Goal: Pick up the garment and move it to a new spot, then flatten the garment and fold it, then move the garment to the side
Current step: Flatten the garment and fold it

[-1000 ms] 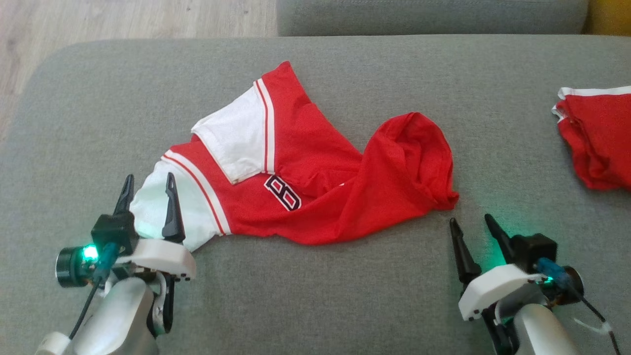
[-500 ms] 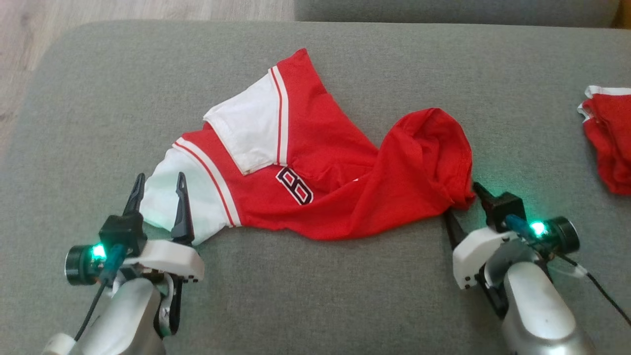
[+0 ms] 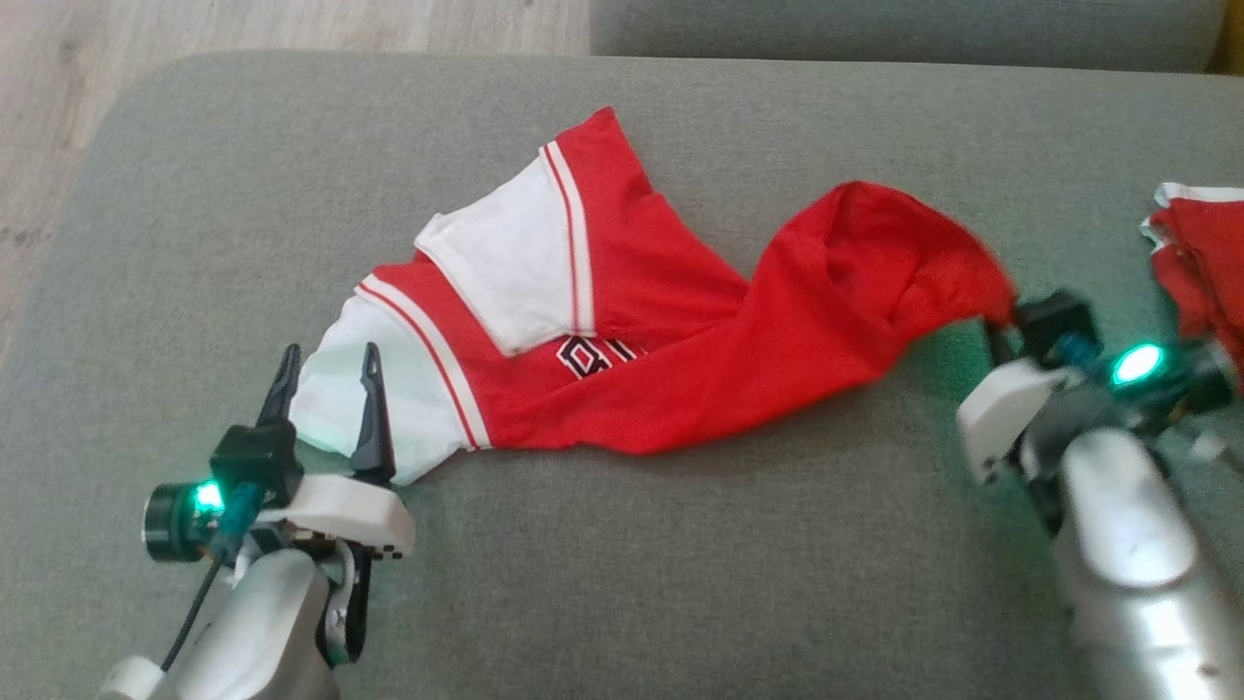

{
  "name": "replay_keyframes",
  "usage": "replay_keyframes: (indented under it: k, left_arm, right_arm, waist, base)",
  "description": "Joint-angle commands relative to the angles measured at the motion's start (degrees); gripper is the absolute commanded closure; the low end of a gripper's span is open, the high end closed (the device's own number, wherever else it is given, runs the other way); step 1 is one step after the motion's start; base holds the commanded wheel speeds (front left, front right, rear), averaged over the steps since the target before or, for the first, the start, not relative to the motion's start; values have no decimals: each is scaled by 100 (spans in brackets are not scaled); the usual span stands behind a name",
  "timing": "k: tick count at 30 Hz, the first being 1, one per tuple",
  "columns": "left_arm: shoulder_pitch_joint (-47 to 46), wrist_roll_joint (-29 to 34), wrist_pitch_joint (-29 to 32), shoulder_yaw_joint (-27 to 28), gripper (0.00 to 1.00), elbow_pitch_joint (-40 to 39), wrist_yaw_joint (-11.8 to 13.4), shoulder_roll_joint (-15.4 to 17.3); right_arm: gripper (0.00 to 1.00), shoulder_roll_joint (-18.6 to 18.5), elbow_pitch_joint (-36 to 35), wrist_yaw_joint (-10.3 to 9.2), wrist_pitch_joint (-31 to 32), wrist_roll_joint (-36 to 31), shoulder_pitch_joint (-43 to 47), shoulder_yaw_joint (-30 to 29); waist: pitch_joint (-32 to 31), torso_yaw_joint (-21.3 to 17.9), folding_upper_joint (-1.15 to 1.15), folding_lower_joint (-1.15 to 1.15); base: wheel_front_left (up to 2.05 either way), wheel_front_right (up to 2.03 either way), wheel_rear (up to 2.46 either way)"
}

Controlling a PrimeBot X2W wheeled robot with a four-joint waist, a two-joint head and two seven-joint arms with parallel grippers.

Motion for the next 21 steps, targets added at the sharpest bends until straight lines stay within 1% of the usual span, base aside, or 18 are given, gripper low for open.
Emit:
replay_keyframes:
  k: [1,4,9,14,15,16,17,21]
  left_arm:
    - [-231,49,-70,232,0,-113,-39,80]
    - [-272,83,-70,223,0,-106,-80,20]
    - [-320,135,-70,246,0,-87,-144,-59]
    - [-361,186,-70,260,0,-61,-190,-125]
    - [-370,198,-70,268,0,-52,-202,-137]
    - [-376,208,-70,278,0,-43,-214,-147]
    - [-380,219,-70,288,0,-33,-225,-156]
    - [-391,269,-70,320,0,9,-254,-191]
  right_arm:
    - [100,-112,-160,-4,27,-38,-319,74]
    - [100,-324,-81,-4,71,-37,-597,22]
    - [100,-571,186,-4,142,23,-1036,-70]
    - [100,-716,536,-4,151,-15,-1426,-141]
    - [100,-733,610,-4,116,-7,-1547,-231]
    - [76,-747,688,-4,77,-23,-1662,-320]
    - [0,-739,804,-4,80,-30,-1760,-410]
    - [0,-739,1280,-4,39,-44,-2093,-634]
  waist:
    - [9,29,0,0]
    - [59,117,0,0]
    - [164,290,0,0]
    - [254,417,0,0]
    - [273,437,0,0]
    - [290,451,0,0]
    - [301,460,0,0]
    - [313,459,0,0]
  base:
    - [0,0,0]
    - [0,0,0]
    - [0,0,0]
    - [0,0,0]
    - [0,0,0]
    - [0,0,0]
    - [0,0,0]
    - [0,0,0]
